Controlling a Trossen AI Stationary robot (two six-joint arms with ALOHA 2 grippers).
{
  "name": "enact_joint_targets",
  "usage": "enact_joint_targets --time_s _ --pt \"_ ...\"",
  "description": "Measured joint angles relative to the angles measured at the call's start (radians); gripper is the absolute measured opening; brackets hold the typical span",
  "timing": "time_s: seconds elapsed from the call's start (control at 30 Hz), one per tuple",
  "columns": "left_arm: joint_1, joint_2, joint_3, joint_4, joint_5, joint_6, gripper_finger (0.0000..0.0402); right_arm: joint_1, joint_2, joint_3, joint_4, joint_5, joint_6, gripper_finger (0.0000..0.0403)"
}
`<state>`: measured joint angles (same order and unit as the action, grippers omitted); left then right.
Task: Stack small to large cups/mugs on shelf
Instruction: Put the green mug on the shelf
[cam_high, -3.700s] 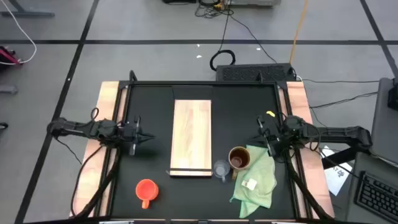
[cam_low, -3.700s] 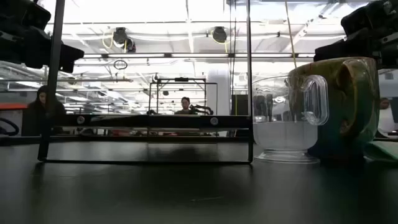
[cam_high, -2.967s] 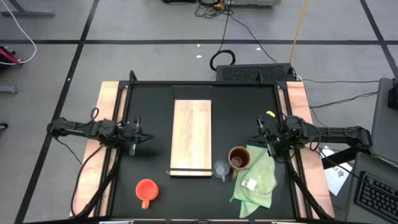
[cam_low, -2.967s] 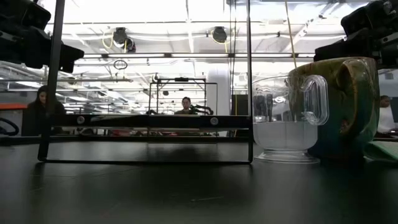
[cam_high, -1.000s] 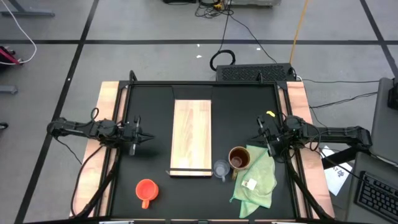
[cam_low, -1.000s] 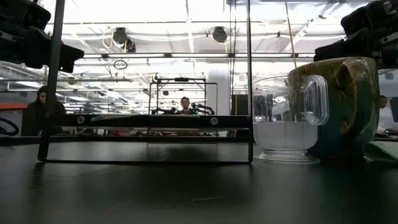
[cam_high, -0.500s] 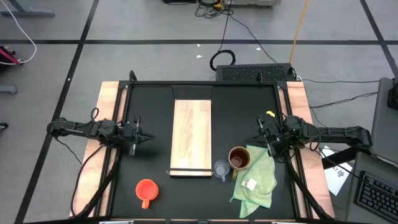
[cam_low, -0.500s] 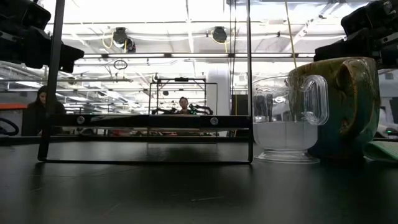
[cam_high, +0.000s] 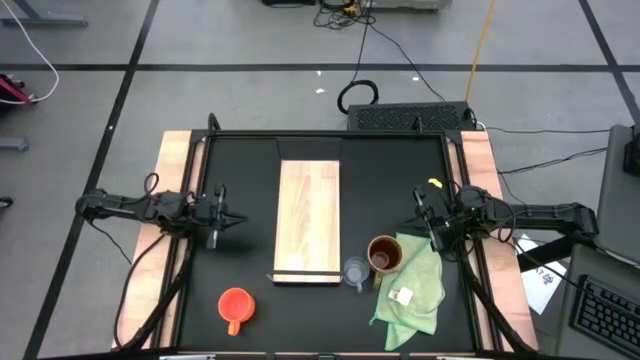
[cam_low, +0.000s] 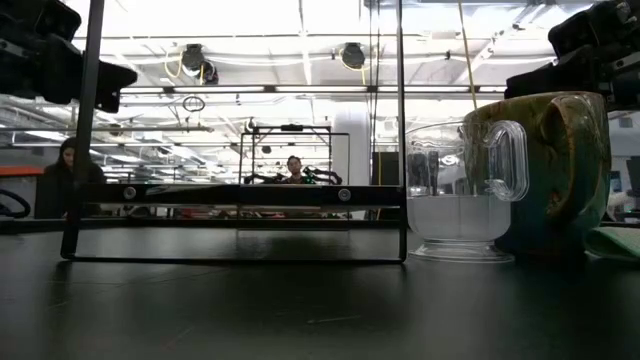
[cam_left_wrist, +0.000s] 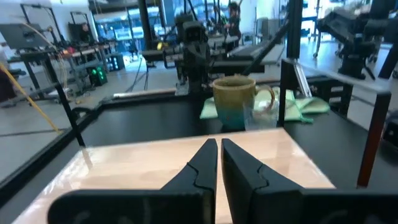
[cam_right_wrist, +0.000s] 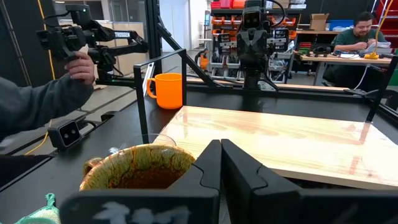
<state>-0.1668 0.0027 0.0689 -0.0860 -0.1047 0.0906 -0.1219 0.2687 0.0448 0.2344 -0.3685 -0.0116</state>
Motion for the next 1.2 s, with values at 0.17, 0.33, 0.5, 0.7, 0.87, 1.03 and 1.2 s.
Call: enact_joint_targets --time_s 0.17,0.33,0.5,0.7,0.87,1.03,1.2 --pt "0.000 0.000 0.000 0.092 0.020 -0.046 0.0026 0.000 0.000 0.000 0.000 0.000 0.000 0.0000" --pt "0.000 0.000 0.001 0.182 0.052 -0.067 0.0026 0.000 0.000 0.000 0.000 0.000 0.000 0.0000" --pt "0.000 0.000 0.001 0.190 0.059 -0.070 0.0026 0.000 0.000 0.000 0.000 0.000 0.000 0.0000" --pt "0.000 0.000 0.002 0.255 0.082 -0.070 0.0026 0.000 0.000 0.000 0.000 0.000 0.000 0.0000" --pt "0.000 0.000 0.002 0.295 0.156 -0.042 0.0026 0.000 0.000 0.000 0.000 0.000 0.000 0.0000" --pt "0.000 0.000 0.002 0.311 0.208 -0.044 0.0026 0.000 0.000 0.000 0.000 0.000 -0.003 0.0000" --pt "0.000 0.000 0.002 0.327 0.210 -0.043 0.0026 0.000 0.000 0.000 0.000 0.000 -0.017 0.0000"
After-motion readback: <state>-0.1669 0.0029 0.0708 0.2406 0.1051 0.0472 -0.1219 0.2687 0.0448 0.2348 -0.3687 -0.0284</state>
